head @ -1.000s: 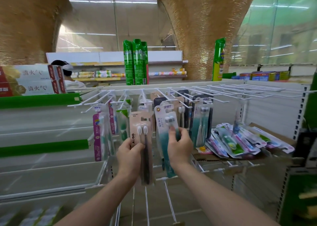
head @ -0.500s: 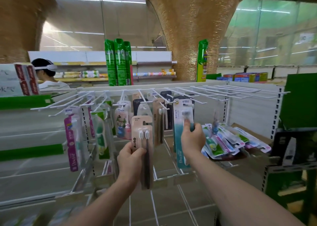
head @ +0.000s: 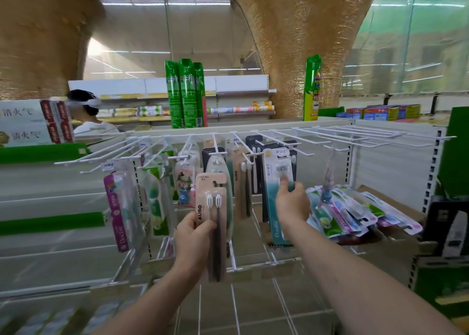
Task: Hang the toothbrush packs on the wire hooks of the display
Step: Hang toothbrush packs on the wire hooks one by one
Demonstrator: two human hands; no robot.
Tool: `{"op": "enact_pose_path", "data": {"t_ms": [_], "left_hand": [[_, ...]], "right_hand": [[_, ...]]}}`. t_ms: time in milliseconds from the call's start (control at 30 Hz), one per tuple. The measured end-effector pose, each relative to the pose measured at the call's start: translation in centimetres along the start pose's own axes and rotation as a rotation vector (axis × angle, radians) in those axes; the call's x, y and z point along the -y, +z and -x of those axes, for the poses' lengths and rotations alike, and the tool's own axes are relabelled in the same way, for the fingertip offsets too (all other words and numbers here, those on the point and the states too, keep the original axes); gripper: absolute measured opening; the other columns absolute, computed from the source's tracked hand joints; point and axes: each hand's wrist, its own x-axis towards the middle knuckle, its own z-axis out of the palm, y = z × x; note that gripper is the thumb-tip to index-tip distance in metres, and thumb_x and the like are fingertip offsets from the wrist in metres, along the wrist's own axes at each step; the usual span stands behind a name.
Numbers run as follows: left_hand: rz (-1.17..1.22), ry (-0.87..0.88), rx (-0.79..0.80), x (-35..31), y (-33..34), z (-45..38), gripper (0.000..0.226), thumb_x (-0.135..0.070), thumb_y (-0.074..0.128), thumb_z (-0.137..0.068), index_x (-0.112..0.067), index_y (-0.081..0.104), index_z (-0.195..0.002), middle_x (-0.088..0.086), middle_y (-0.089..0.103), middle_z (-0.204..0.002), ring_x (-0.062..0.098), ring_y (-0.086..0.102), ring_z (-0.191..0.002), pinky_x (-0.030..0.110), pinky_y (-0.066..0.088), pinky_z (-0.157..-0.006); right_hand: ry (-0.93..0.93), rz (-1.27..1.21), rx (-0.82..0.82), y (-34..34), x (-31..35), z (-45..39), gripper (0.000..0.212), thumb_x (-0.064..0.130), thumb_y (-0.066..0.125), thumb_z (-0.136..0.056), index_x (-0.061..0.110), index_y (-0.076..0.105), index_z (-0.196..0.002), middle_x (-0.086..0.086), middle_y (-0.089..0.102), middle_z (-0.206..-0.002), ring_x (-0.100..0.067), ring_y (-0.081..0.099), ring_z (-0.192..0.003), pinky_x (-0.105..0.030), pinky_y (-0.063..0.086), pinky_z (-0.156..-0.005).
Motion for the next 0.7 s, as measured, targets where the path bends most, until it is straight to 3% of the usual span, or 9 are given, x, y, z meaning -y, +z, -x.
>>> {"op": "enact_pose_path", "data": {"t_ms": [100, 167, 300, 367, 433, 533, 700], "left_hand": [[-0.011, -0.014, -0.003, 0.0, 0.1, -0.2, 0.006, -0.004, 0.063, -0.091, -0.003, 0.069, -0.092, 0.021, 0.069, -0.092, 0.041, 0.065, -0.089, 0.056, 0.056, -0.084], [-0.008, -0.021, -0.003, -0.1, 0.1, -0.3, 0.008, -0.005, 0.063, -0.091, -0.004, 0.070, -0.093, 0.020, 0.070, -0.093, 0.043, 0.065, -0.095, 0.059, 0.055, -0.087], [0.023, -0.020, 0.014, -0.5, -0.1, -0.5, 0.010, -0.003, 0.062, -0.092, -0.005, 0.071, -0.095, 0.019, 0.070, -0.094, 0.040, 0.066, -0.095, 0.056, 0.055, -0.087], [0.034, -0.010, 0.012, -0.5, -0.6, -0.9, 0.010, -0.003, 0.062, -0.091, -0.004, 0.071, -0.094, 0.023, 0.070, -0.095, 0.043, 0.066, -0.095, 0.059, 0.055, -0.087], [0.044, -0.004, 0.011, -0.4, -1.3, -1.3, 0.009, -0.007, 0.063, -0.088, -0.003, 0.069, -0.093, 0.023, 0.070, -0.094, 0.045, 0.066, -0.094, 0.061, 0.056, -0.087], [0.067, 0.002, -0.029, -0.1, -2.8, -1.9, 0.006, 0.001, 0.062, -0.087, -0.001, 0.067, -0.089, 0.018, 0.068, -0.084, 0.036, 0.063, -0.080, 0.047, 0.055, -0.075], [0.095, -0.014, -0.088, 0.2, -6.6, -2.6, 0.015, 0.007, 0.059, -0.088, -0.004, 0.070, -0.091, 0.010, 0.070, -0.081, 0.024, 0.064, -0.078, 0.036, 0.052, -0.068]], "right_hand": [[-0.005, 0.113, -0.019, 0.2, -0.1, -0.1, 0.049, 0.058, 0.036, -0.101, 0.016, 0.059, -0.113, -0.011, 0.066, -0.109, -0.035, 0.060, -0.101, -0.050, 0.049, -0.093], [0.000, 0.184, -0.075, 0.2, 0.0, 0.0, 0.050, 0.056, 0.038, -0.100, 0.014, 0.058, -0.120, -0.014, 0.060, -0.119, -0.036, 0.056, -0.109, -0.051, 0.047, -0.096], [-0.028, 0.164, -0.123, 0.1, 0.2, 1.6, 0.028, 0.041, 0.054, -0.099, 0.014, 0.056, -0.109, -0.012, 0.058, -0.113, -0.032, 0.057, -0.103, -0.045, 0.050, -0.084], [-0.151, 0.138, -0.011, 0.4, 0.4, 3.3, 0.017, 0.035, 0.056, -0.099, 0.018, 0.056, -0.096, -0.006, 0.063, -0.100, -0.024, 0.060, -0.090, -0.032, 0.045, -0.069], [-0.291, 0.139, 0.130, 1.1, 1.0, 5.5, 0.018, 0.032, 0.054, -0.102, 0.023, 0.056, -0.087, 0.001, 0.065, -0.086, -0.013, 0.059, -0.075, -0.027, 0.039, -0.061], [-0.417, 0.140, 0.277, 2.5, 2.3, 8.5, 0.025, 0.035, 0.052, -0.103, 0.026, 0.058, -0.080, 0.009, 0.062, -0.071, -0.008, 0.058, -0.065, -0.024, 0.039, -0.056], [-0.360, 0.119, 0.480, 5.7, 4.4, 10.9, 0.021, 0.037, 0.055, -0.102, 0.021, 0.067, -0.098, 0.006, 0.067, -0.086, -0.014, 0.061, -0.082, -0.031, 0.049, -0.074]]}}
